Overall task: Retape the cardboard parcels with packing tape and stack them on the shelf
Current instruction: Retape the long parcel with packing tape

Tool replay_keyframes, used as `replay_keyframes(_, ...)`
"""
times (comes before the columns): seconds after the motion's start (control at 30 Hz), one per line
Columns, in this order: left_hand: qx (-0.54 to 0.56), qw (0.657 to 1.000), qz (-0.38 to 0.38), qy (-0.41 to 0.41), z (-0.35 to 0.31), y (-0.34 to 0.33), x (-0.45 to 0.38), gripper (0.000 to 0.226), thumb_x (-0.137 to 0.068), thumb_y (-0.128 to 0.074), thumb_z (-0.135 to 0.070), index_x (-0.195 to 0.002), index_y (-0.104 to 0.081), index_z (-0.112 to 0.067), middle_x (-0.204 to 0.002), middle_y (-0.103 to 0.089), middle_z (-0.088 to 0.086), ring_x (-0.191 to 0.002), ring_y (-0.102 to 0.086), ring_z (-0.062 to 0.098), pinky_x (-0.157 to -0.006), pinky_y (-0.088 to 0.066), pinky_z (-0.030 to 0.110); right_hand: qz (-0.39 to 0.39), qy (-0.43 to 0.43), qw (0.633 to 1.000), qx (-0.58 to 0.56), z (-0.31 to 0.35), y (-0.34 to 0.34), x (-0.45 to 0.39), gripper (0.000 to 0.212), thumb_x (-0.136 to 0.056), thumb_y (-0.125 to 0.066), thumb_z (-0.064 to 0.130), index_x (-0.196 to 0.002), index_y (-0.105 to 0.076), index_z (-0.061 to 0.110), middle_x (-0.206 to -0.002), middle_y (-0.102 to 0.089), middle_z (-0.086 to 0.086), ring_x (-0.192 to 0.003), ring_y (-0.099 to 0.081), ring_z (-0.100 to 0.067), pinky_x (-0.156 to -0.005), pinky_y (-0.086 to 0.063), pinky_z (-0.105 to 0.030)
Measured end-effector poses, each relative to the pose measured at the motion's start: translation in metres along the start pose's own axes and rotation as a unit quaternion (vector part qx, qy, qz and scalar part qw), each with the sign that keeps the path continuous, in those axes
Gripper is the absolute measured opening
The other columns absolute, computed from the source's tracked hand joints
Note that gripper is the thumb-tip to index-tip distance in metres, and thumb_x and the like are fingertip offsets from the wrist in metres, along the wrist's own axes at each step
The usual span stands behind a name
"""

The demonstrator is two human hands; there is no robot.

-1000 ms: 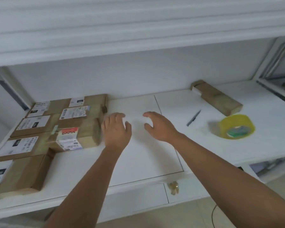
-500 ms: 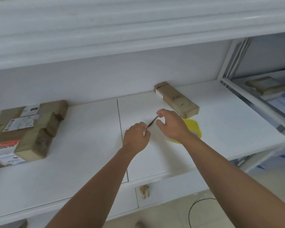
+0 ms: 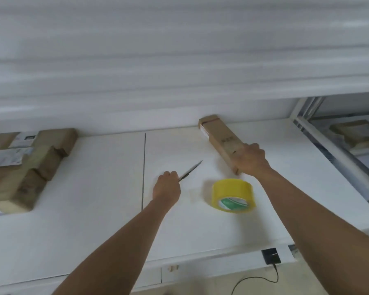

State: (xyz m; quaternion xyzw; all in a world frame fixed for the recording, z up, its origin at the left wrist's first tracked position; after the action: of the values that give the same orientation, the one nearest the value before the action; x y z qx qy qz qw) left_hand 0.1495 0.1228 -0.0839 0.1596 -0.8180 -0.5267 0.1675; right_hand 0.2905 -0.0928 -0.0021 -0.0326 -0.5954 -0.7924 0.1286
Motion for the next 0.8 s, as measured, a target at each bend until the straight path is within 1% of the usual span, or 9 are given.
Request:
replay_keyframes(0.03,0.004,1.000,-0.008,0.013,0.000,-0.001,0.000,0.023,-0.098,-0.042,-0.010,-0.117,-0.055,-0.011,-0.116,-0.054,0.009,-0.111,-0.052,0.026,-0.090,-0.047,0.037,0.014,0.002,1.000,-0.001,-0.005,-0.004,-0.010,0.074,-0.074,-0.038,0.051,-0.139,-0.040,0.015,-0.132,-0.044,-0.014,-0.122,-0.040,-0.038,-0.099,-0.042,-0.048)
replay_keyframes(0.1,0.018,0.998,-0.031,0.046,0.000,-0.002,0.003,0.023,-0.097,-0.042,-0.008,-0.115,-0.055,-0.010,-0.114,-0.056,0.011,-0.109,-0.054,0.029,-0.090,-0.049,0.041,0.047,0.013,0.999,-0.003,-0.010,-0.008,-0.022,0.075,-0.078,-0.045,0.049,-0.144,-0.031,0.018,-0.142,-0.034,-0.015,-0.130,-0.034,-0.040,-0.103,-0.039,-0.048)
replay_keyframes(0.17,0.035,0.994,-0.052,0.087,0.001,-0.003,0.011,0.023,-0.096,-0.041,-0.008,-0.115,-0.054,-0.011,-0.111,-0.057,0.012,-0.105,-0.056,0.032,-0.088,-0.050,0.044,0.067,0.032,0.997,0.005,-0.013,-0.011,-0.028,0.074,-0.081,-0.057,0.046,-0.144,-0.031,0.018,-0.138,-0.032,-0.016,-0.126,-0.037,-0.040,-0.102,-0.040,-0.047)
replay_keyframes(0.23,0.040,0.990,-0.074,0.117,0.002,-0.005,0.020,0.022,-0.097,-0.041,-0.010,-0.114,-0.054,-0.013,-0.109,-0.057,0.014,-0.099,-0.058,0.034,-0.085,-0.051,0.043,0.061,0.053,0.996,0.029,-0.016,-0.015,-0.033,0.073,-0.083,-0.064,0.044,-0.143,-0.031,0.019,-0.134,-0.033,-0.015,-0.121,-0.039,-0.040,-0.099,-0.042,-0.047)
replay_keyframes(0.37,0.035,0.980,-0.109,0.164,0.002,-0.012,0.042,0.021,-0.099,-0.041,-0.011,-0.115,-0.054,-0.010,-0.112,-0.057,0.018,-0.101,-0.058,0.037,-0.084,-0.050,0.043,0.067,0.075,0.994,0.030,-0.024,-0.016,-0.040,0.083,-0.079,-0.069,0.051,-0.145,-0.025,0.026,-0.134,-0.033,-0.015,-0.123,-0.037,-0.039,-0.099,-0.038,-0.048)
replay_keyframes(0.47,0.042,0.971,-0.129,0.198,0.004,-0.014,0.054,0.018,-0.098,-0.044,-0.010,-0.114,-0.051,-0.006,-0.114,-0.058,0.020,-0.105,-0.058,0.039,-0.088,-0.049,0.045,0.073,0.088,0.993,0.006,-0.030,-0.015,-0.043,0.088,-0.076,-0.072,0.051,-0.146,-0.025,0.027,-0.133,-0.033,-0.015,-0.121,-0.039,-0.040,-0.098,-0.040,-0.047)
replay_keyframes(0.57,0.054,0.961,-0.131,0.237,0.010,-0.012,0.063,0.016,-0.097,-0.046,-0.012,-0.111,-0.051,-0.006,-0.116,-0.059,0.019,-0.108,-0.058,0.039,-0.090,-0.048,0.044,0.076,0.100,0.992,-0.035,-0.035,-0.008,-0.046,0.093,-0.077,-0.071,0.052,-0.151,-0.021,0.026,-0.136,-0.032,-0.016,-0.123,-0.041,-0.042,-0.099,-0.043,-0.046)
replay_keyframes(0.67,0.056,0.951,-0.137,0.271,0.021,-0.010,0.070,0.017,-0.097,-0.047,-0.016,-0.109,-0.051,-0.005,-0.115,-0.058,0.019,-0.107,-0.057,0.039,-0.089,-0.046,0.043,0.057,0.124,0.990,-0.031,-0.033,0.011,-0.041,0.091,-0.079,-0.067,0.050,-0.151,-0.019,0.023,-0.135,-0.034,-0.017,-0.122,-0.044,-0.042,-0.092,-0.042,-0.043)
replay_keyframes(0.8,0.067,0.939,-0.135,0.308,0.032,-0.006,0.072,0.021,-0.097,-0.049,-0.021,-0.108,-0.053,-0.004,-0.114,-0.058,0.019,-0.107,-0.057,0.039,-0.089,-0.045,0.041,0.003,0.186,0.982,-0.036,-0.016,0.038,-0.014,0.085,-0.077,-0.067,0.050,-0.143,-0.024,0.021,-0.125,-0.036,-0.014,-0.113,-0.048,-0.039,-0.078,-0.042,-0.039)
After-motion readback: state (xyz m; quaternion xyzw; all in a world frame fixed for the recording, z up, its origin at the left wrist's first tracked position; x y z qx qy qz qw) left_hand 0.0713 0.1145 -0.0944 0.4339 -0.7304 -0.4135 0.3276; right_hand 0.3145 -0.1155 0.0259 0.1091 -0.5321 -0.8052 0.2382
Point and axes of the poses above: each hand's wrist, its own x-axis away from the middle knuckle, its own y-axis out of the back of the hand, z = x × y, the point moved 1 cm from there along -x, towards the middle knuckle
